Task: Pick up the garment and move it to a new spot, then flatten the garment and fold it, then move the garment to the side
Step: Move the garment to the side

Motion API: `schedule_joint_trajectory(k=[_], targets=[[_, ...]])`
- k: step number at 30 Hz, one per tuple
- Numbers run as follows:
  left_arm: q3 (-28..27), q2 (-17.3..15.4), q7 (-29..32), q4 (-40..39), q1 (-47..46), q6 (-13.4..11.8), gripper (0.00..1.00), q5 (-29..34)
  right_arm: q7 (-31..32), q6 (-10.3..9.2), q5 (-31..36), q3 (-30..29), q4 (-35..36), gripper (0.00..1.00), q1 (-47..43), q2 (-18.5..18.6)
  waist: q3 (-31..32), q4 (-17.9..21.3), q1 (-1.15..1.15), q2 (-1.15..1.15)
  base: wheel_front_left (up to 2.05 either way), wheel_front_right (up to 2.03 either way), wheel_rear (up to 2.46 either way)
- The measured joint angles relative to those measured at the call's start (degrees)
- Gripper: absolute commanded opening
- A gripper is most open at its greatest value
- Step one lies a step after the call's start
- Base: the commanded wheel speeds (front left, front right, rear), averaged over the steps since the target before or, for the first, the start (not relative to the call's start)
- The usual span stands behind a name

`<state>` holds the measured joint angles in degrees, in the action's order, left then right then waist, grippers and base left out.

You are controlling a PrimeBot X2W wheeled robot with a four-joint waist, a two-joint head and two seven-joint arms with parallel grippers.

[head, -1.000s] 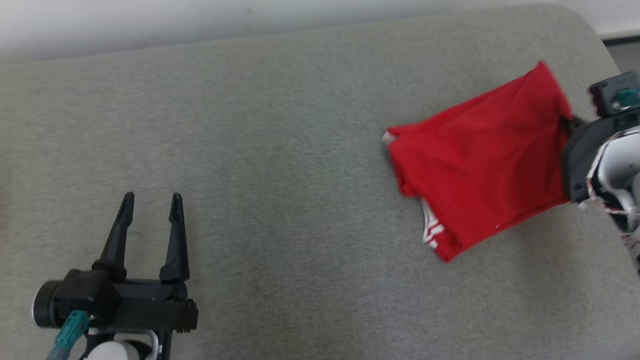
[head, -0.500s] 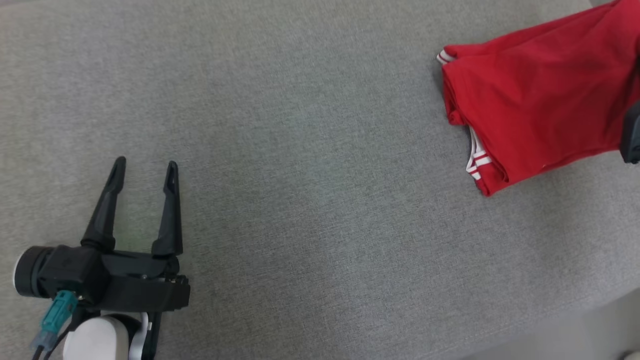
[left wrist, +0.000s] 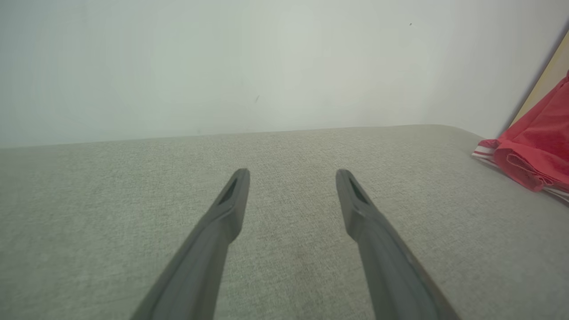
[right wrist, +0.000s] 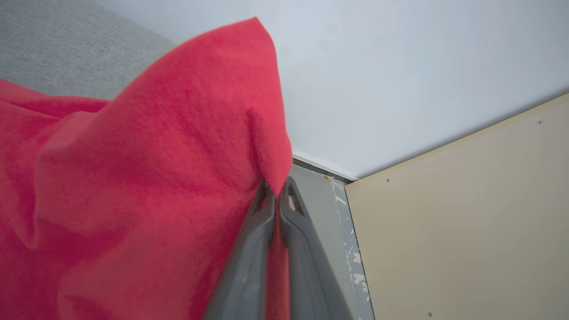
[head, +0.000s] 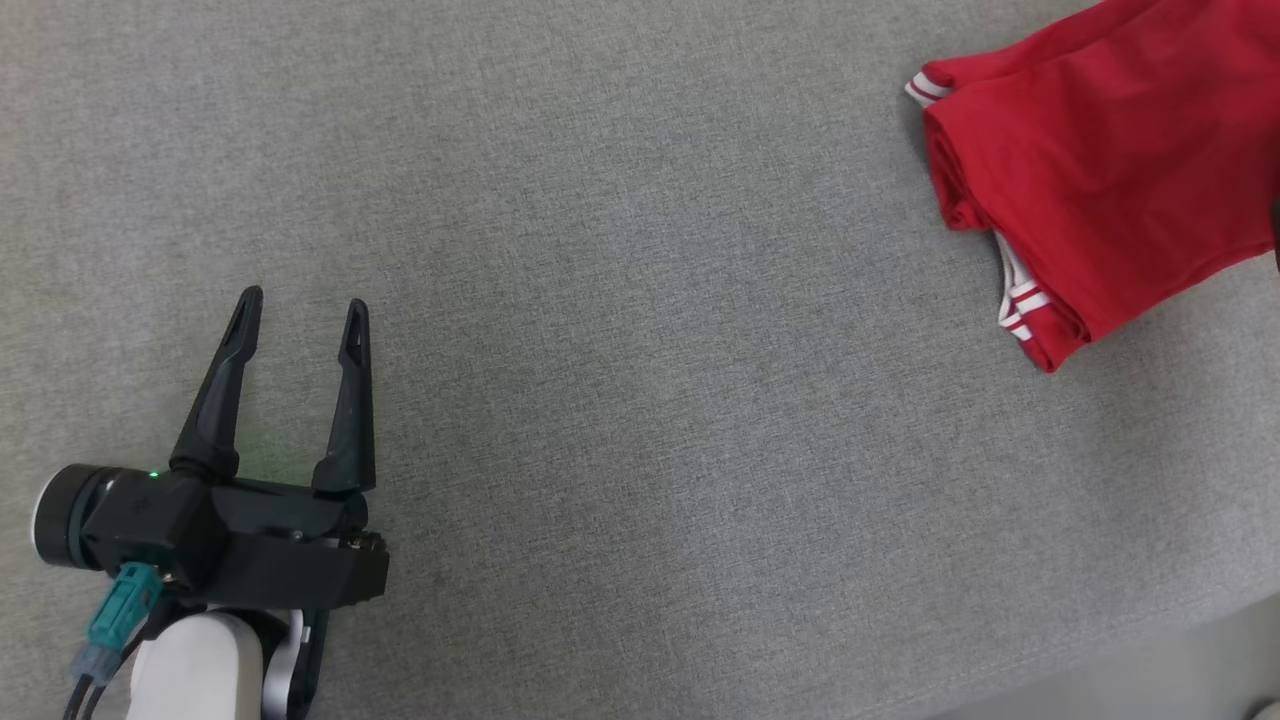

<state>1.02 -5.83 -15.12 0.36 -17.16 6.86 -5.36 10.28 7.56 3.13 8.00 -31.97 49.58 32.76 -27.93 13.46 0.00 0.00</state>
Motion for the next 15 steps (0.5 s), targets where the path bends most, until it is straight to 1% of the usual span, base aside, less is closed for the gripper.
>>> schedule_joint_trajectory(k=[4,5,6,7,8,15], targets=[[-0.31,0.0,0.0,0.0,0.05,0.04,1.0,0.0,0.19,0.0,2.07,-2.55,0.08,0.0,-0.66,-0.42,0.47,-0.4,0.0,0.0,0.0,0.0,0.0],[-0.31,0.04,0.0,0.04,0.06,0.04,1.0,0.0,0.01,0.0,2.09,-2.96,-0.13,0.25,-0.92,-0.71,0.62,-0.45,0.0,0.0,0.0,0.0,0.0],[-0.34,0.08,0.0,0.16,0.08,0.04,1.0,0.0,0.0,0.0,2.31,-3.03,-0.29,0.46,-1.32,-1.0,0.81,-0.51,-0.01,0.0,0.0,0.0,0.0],[-0.46,0.09,0.0,0.3,0.15,0.04,1.0,0.0,0.44,0.0,2.98,-3.18,-0.4,0.87,-1.69,-1.4,1.04,-0.56,-0.01,0.0,0.0,0.0,0.0],[-0.46,0.11,0.0,0.43,0.25,0.04,1.0,0.0,0.88,0.0,3.55,-3.57,-0.43,1.0,-2.03,-1.8,1.3,-0.6,-0.01,0.0,0.0,0.0,0.0],[-0.48,0.67,0.0,1.58,1.35,0.05,1.0,-0.15,4.0,0.01,5.61,-8.38,-0.25,1.0,-5.78,-4.28,4.09,-1.13,-0.01,0.0,0.0,0.0,0.0]])
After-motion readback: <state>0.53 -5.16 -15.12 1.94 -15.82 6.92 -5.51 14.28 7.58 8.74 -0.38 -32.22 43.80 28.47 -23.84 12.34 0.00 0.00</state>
